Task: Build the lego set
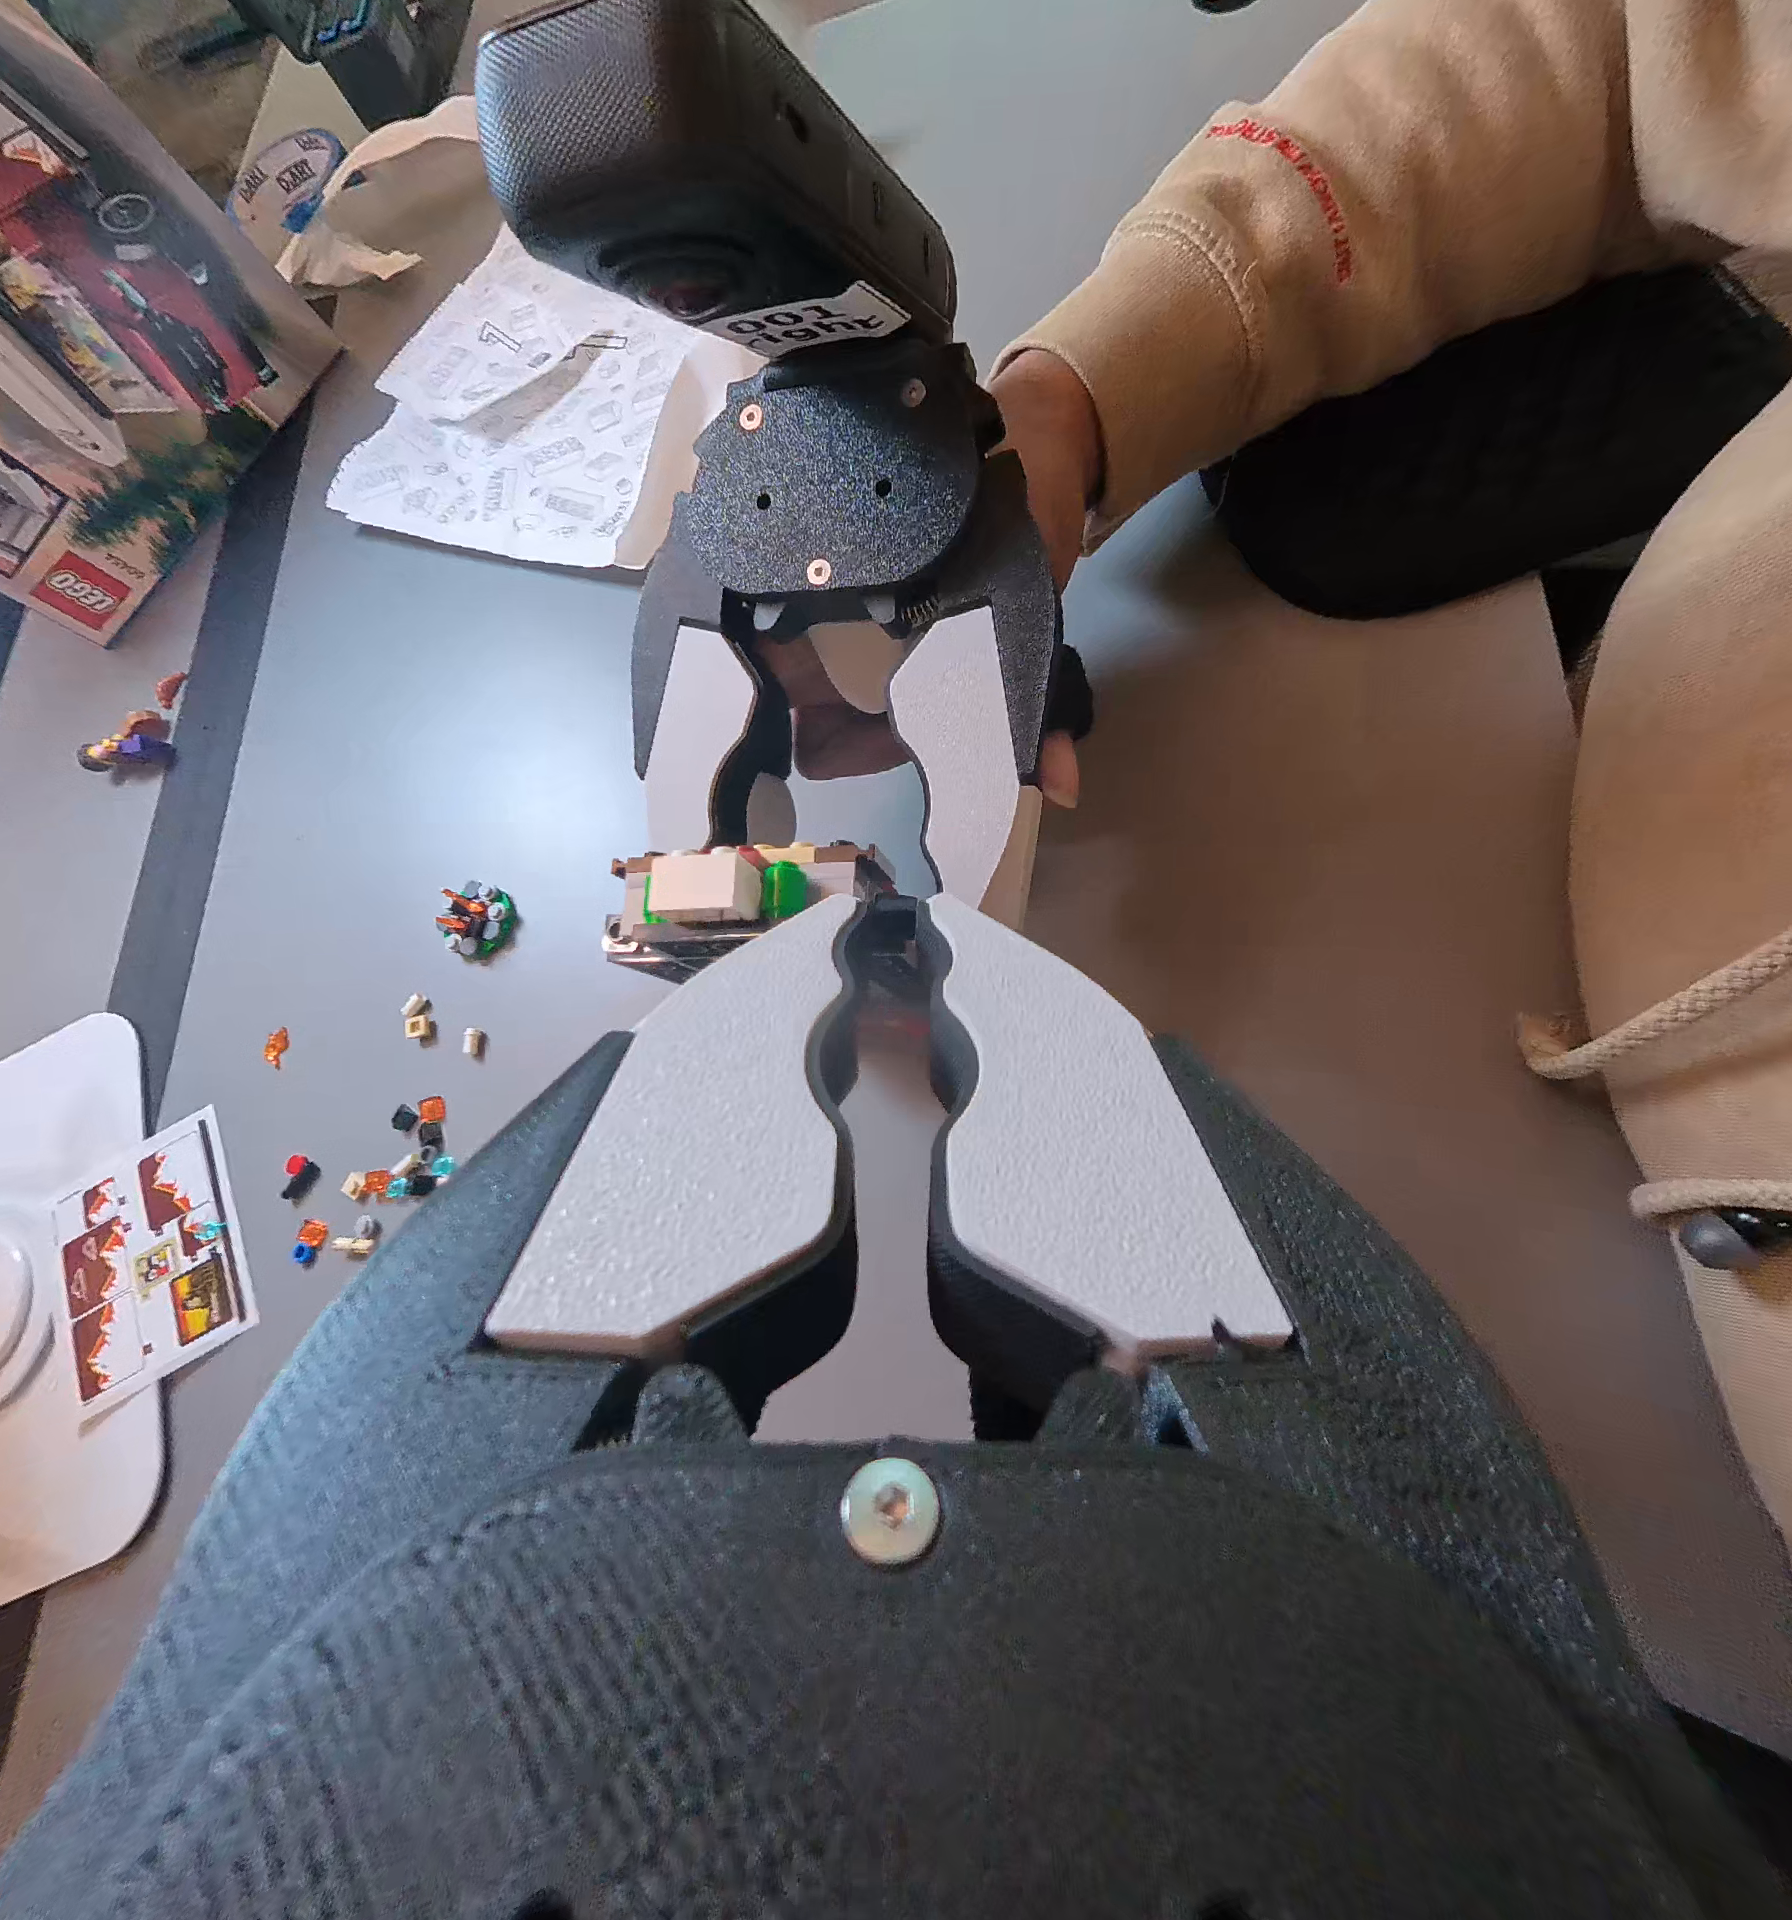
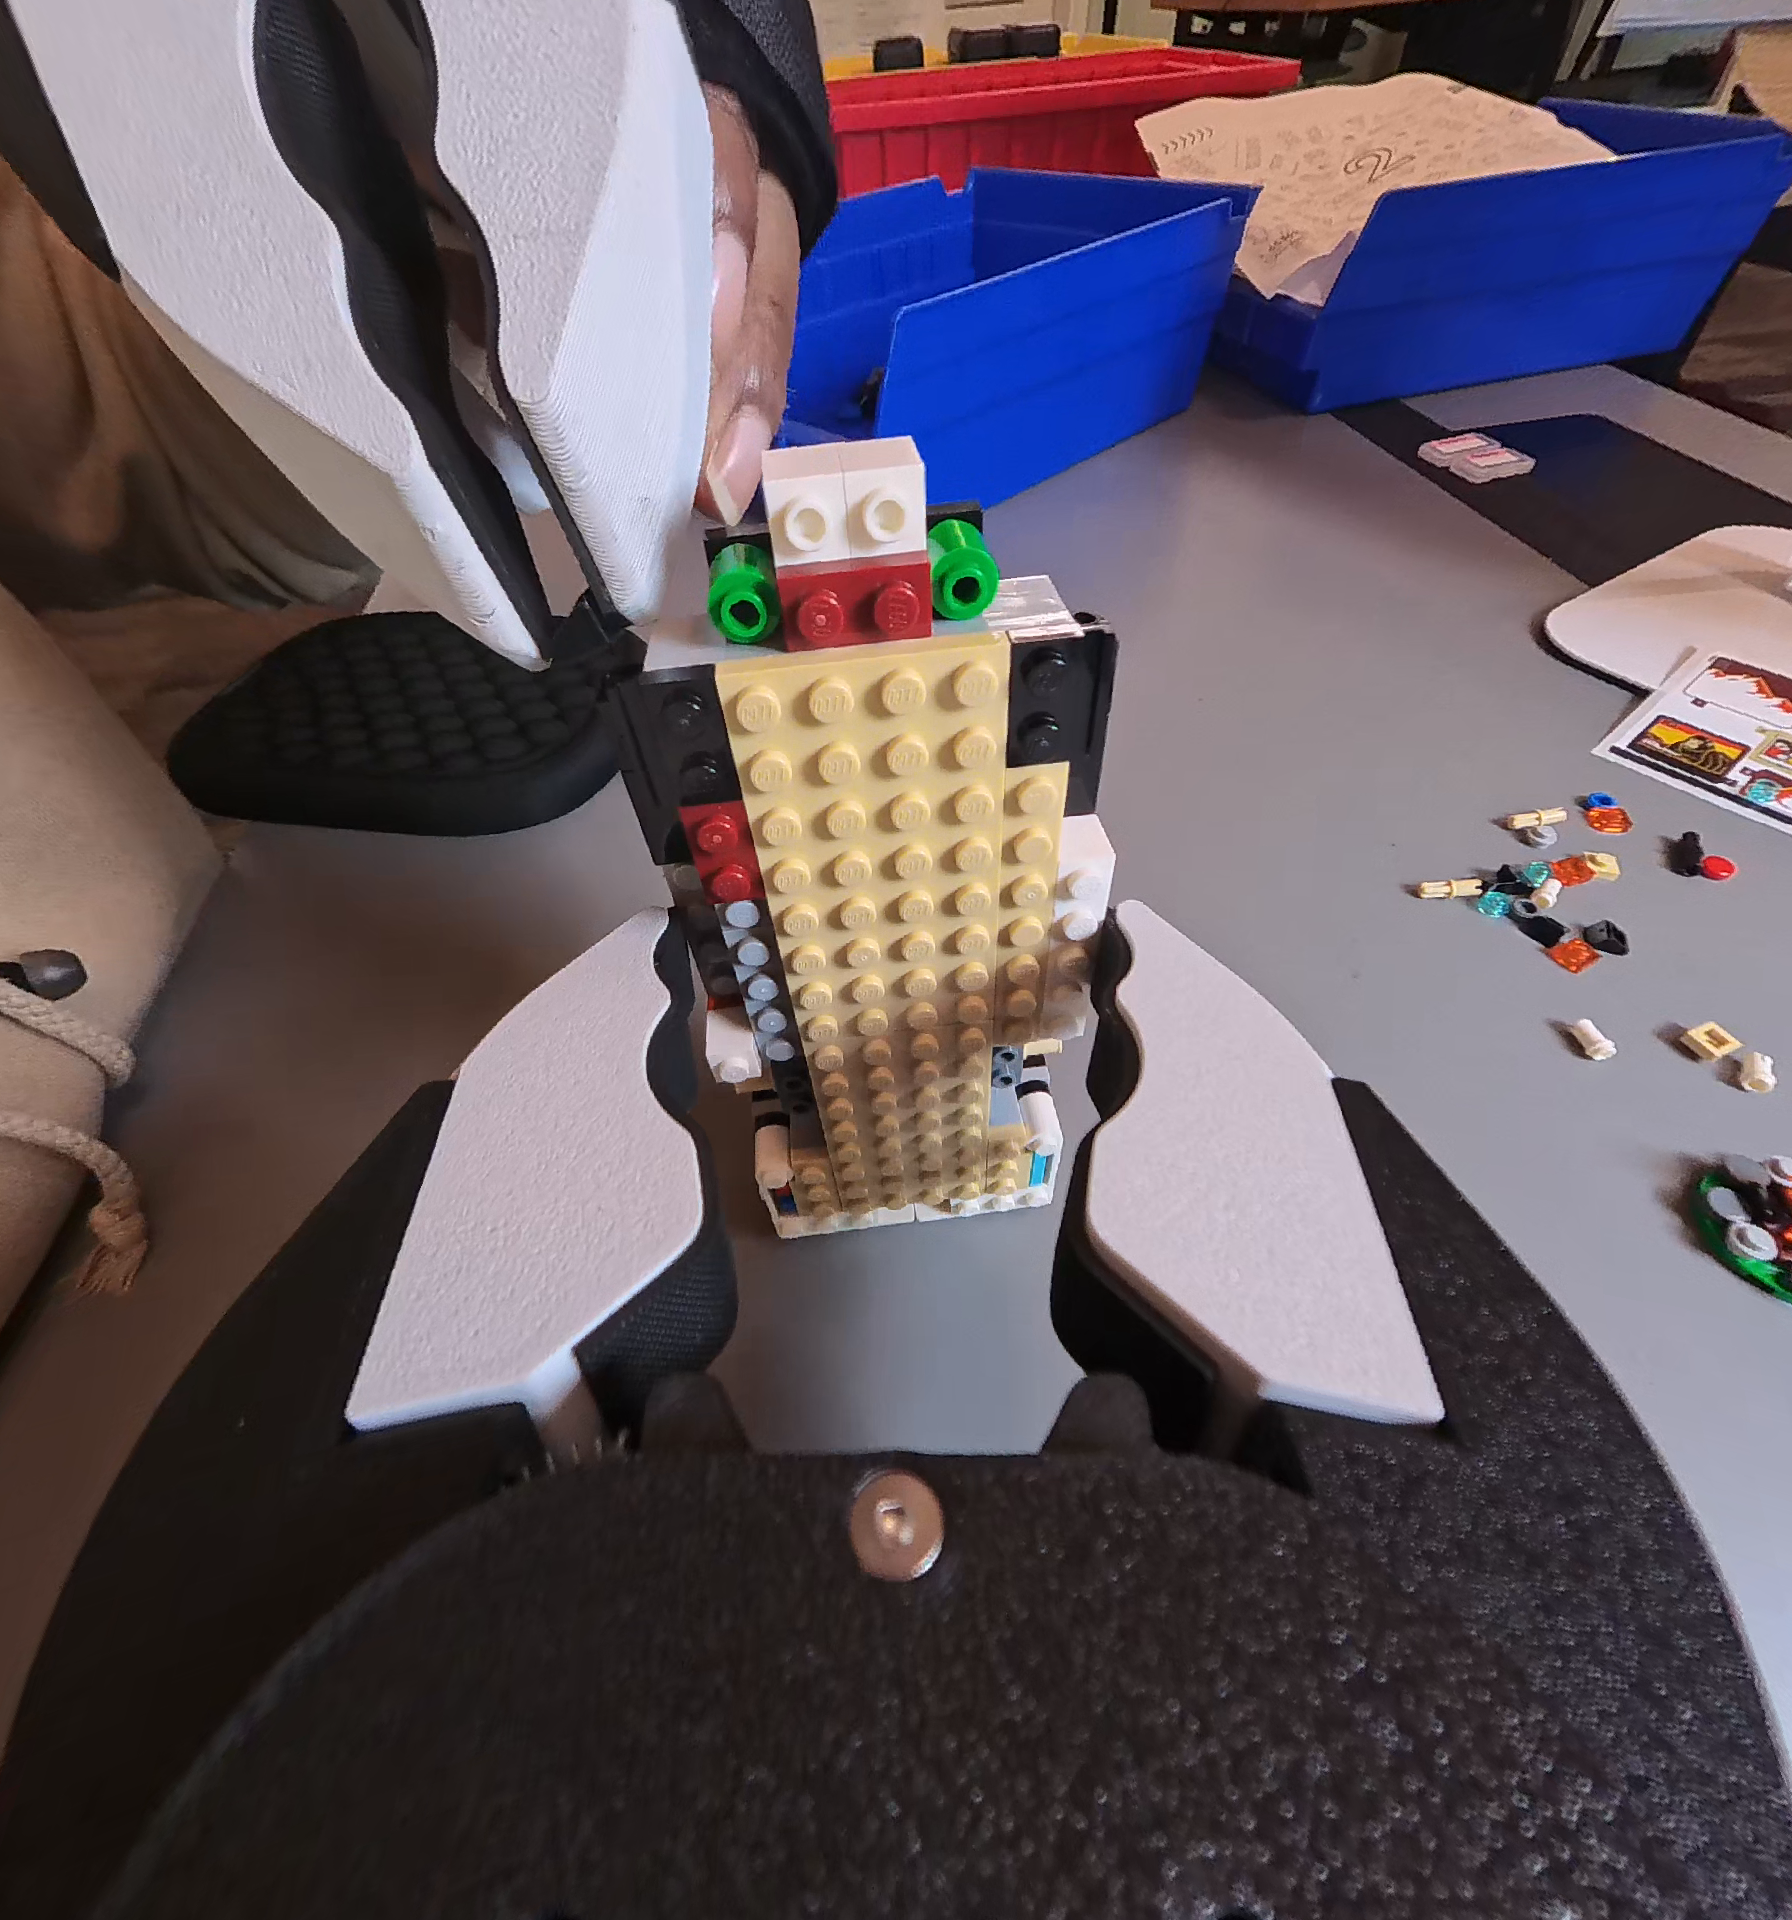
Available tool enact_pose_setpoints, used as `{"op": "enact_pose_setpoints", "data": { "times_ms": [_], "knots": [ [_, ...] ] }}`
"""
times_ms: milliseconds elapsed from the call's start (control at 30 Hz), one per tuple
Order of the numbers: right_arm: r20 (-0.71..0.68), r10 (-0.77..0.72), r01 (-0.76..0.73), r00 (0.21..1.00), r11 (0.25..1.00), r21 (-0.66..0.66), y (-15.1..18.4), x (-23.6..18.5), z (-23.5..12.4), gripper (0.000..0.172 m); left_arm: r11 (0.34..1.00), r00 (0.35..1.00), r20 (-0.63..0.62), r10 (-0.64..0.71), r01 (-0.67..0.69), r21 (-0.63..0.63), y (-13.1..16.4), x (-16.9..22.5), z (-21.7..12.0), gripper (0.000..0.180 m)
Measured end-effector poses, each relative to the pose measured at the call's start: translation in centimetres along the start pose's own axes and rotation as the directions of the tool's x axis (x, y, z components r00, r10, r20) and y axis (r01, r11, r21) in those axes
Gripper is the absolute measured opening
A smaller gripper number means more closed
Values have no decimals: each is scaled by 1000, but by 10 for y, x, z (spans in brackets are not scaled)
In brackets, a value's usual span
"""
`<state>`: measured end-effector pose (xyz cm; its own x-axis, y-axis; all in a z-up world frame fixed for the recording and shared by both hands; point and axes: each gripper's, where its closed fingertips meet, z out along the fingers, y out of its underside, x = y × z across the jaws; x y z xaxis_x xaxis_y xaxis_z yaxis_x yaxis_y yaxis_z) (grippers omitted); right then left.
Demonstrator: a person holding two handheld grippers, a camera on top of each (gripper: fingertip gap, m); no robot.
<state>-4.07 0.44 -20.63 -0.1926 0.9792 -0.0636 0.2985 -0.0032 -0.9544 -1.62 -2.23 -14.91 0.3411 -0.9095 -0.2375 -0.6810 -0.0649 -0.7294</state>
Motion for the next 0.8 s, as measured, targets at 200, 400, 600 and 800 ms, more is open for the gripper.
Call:
{"op": "enact_pose_setpoints", "data": {
  "times_ms": [200, 400, 600, 800],
  "knots": [
    [2, 4, -4, 1000, 1000, 3, 0, 0, 0, 75, 996, 991, 98, 91, -89, -24, 0, -4, 2, 8],
    [2, 6, -6, 1000, 1000, 4, 0, 0, 0, 75, 991, 982, 134, 133, -130, -35, 0, -3, 2, 10],
    [2, 4, -4, 1000, 1000, 3, 0, -1, 0, 75, 990, 978, 150, 143, -139, -40, 1, -3, 2, 12],
    [6, 8, -8, 1000, 1000, 6, 0, 0, 0, 75, 991, 978, 160, 135, -133, -23, 0, -3, 0, 14]
  ]
}}
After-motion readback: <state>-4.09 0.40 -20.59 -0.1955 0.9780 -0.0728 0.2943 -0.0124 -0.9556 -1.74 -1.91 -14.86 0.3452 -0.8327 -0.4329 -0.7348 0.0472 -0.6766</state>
